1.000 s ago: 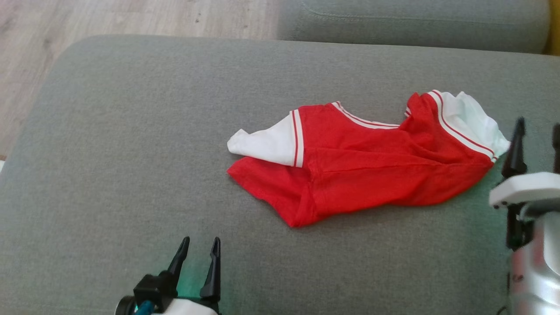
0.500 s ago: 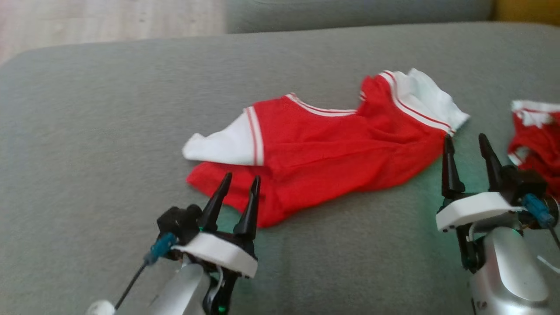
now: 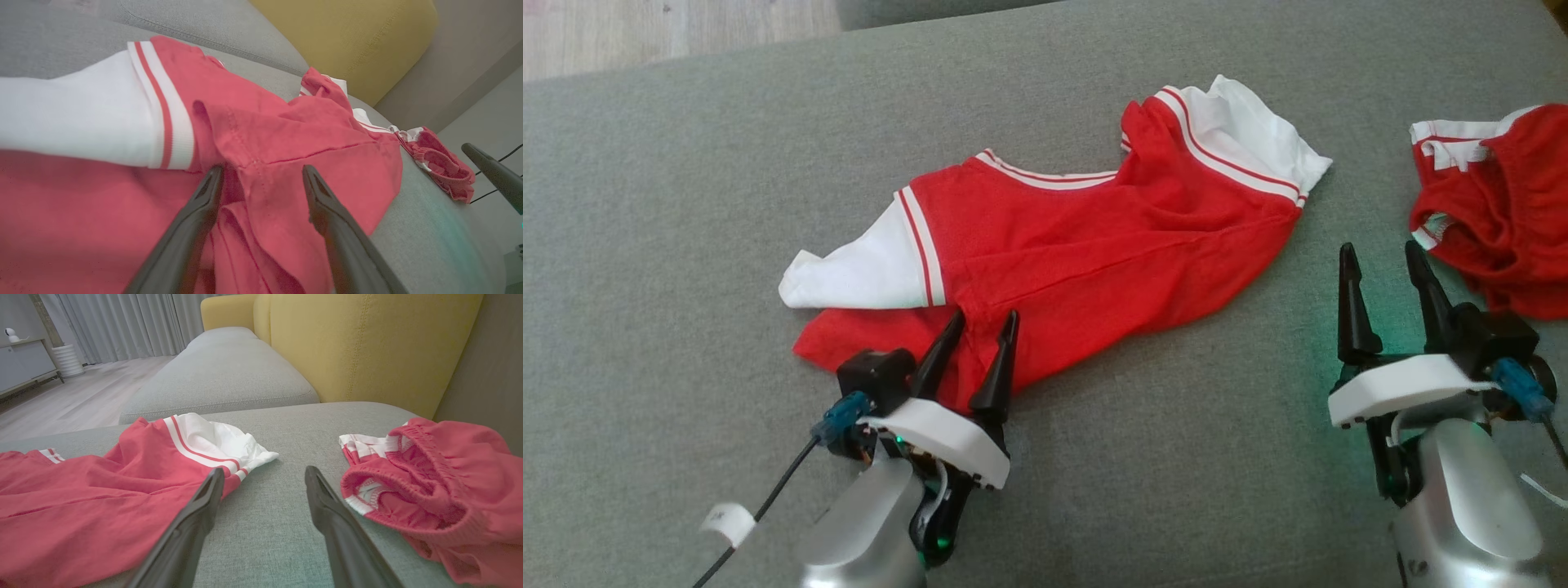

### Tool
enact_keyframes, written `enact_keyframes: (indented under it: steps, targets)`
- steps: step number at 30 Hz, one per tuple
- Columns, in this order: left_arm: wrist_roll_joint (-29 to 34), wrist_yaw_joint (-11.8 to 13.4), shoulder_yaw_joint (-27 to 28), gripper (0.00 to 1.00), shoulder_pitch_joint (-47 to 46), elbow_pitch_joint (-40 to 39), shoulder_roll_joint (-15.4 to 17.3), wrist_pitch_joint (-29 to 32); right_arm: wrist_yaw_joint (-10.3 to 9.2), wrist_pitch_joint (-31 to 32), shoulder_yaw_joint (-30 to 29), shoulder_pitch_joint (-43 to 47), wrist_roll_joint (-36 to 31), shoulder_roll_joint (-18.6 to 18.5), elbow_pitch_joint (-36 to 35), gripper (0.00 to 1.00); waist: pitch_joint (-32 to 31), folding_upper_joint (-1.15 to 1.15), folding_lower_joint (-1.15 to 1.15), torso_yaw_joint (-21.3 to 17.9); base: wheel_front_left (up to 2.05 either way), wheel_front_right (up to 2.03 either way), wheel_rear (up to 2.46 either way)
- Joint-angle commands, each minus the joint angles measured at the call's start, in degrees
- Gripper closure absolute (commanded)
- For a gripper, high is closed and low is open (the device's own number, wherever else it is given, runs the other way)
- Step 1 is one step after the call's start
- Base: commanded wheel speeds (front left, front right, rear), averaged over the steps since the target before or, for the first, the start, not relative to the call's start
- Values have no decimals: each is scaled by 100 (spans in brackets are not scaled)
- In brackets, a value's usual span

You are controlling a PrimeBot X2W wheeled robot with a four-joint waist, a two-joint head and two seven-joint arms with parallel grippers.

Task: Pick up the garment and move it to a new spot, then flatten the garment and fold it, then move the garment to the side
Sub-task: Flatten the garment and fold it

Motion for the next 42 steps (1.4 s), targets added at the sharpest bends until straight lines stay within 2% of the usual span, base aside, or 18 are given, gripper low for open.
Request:
enact_keyframes:
  steps: [1,3,4,5,6,13,21,24,29,38,40,41,42]
  targets:
    - [-36,-34,100,0,-182,-111,22,-47,-5,-22,140,-123,42,-12,-211,0,4,0,-1,10,0,0,0]
    - [-46,-34,96,0,-187,-157,22,-47,-5,-22,140,-131,59,-12,-206,0,3,0,-1,35,0,0,0]
    - [-51,-34,120,13,-185,-205,22,-47,-5,-22,145,-134,69,-12,-199,0,-4,0,-1,52,0,0,0]
    - [-44,-34,151,88,-179,-255,22,-47,-5,-22,151,-135,77,-12,-192,0,-13,0,-1,72,0,0,0]
    - [-33,-34,186,100,-168,-310,22,-47,-5,-22,154,-137,85,-12,-183,0,-25,0,-1,94,0,0,0]
    - [94,-35,449,100,194,-572,22,-47,-5,-22,55,57,134,-12,-71,0,-415,0,-1,394,0,0,0]
    - [586,-35,1052,100,1199,-873,145,-47,-5,-22,-106,522,328,-12,-10,0,-1121,0,-1,812,0,0,0]
    - [674,-35,1188,100,1447,-914,249,-47,-5,-22,-106,624,388,-12,-4,0,-1252,0,-1,868,0,0,0]
    - [894,-12,1888,100,1778,-972,480,-47,-5,-22,-64,771,500,-12,-41,0,-1388,0,-1,917,0,0,0]
    - [1473,170,2743,100,1498,-755,739,-47,-5,-22,164,806,678,-12,-247,0,-1346,0,-1,856,0,0,0]
    - [1720,334,2902,6,1446,-604,720,-47,-5,-22,266,779,702,-12,-325,0,-1313,0,-1,819,0,0,0]
    - [1838,396,2931,0,1473,-585,700,-47,-5,-22,289,776,702,-12,-346,0,-1308,0,-1,811,0,0,0]
    - [1960,452,2951,0,1515,-586,670,-47,-5,-22,304,779,689,-12,-369,0,-1301,0,-1,808,0,0,0]
